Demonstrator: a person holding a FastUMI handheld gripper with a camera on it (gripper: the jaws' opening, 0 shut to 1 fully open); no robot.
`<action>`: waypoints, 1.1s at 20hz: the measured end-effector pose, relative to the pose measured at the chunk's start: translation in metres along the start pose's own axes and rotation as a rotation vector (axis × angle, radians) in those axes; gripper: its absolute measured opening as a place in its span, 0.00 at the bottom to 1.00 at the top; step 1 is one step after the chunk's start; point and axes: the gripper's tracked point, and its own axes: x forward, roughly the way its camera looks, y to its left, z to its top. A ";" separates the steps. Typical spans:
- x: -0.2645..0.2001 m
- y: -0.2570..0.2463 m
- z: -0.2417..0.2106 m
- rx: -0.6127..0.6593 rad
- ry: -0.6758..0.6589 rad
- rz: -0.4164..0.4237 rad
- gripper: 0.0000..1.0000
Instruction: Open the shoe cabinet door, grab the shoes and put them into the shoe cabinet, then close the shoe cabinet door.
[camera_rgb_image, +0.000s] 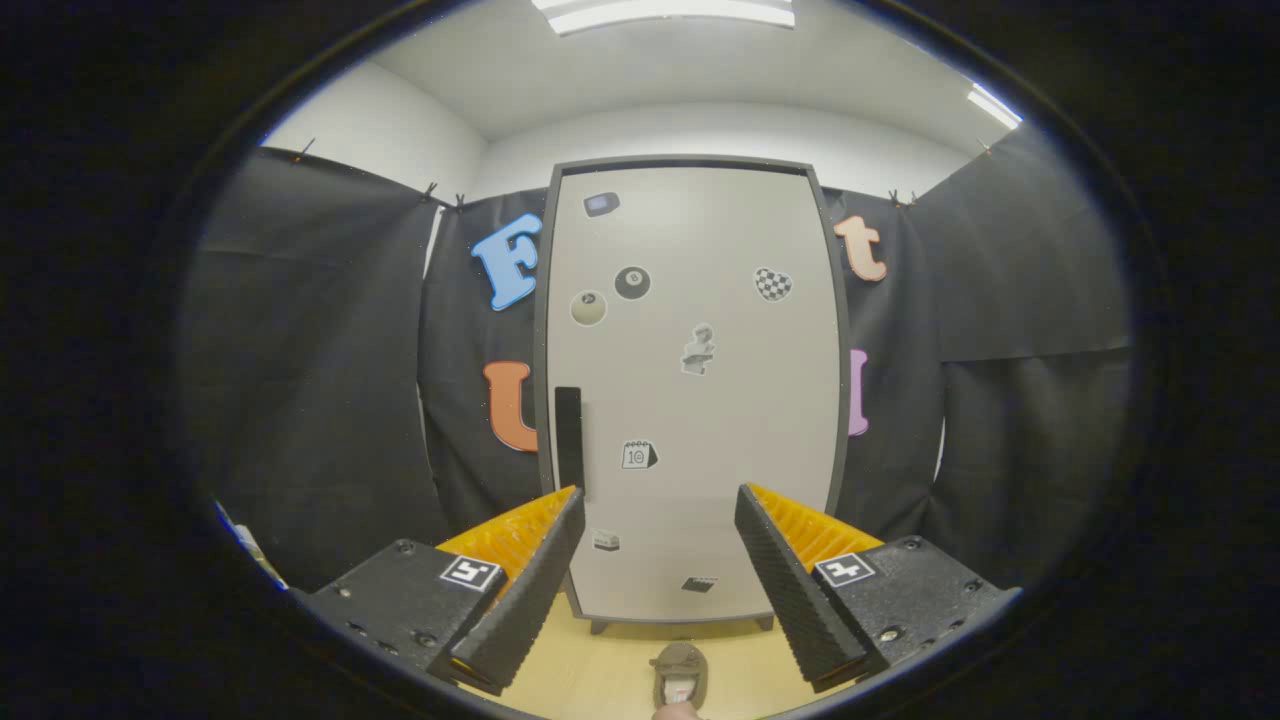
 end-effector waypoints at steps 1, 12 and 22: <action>0.002 0.000 0.000 0.000 -0.001 0.000 0.99; 0.075 0.031 0.000 0.029 0.002 0.027 0.99; 0.154 0.095 0.015 -0.023 -0.074 0.128 0.99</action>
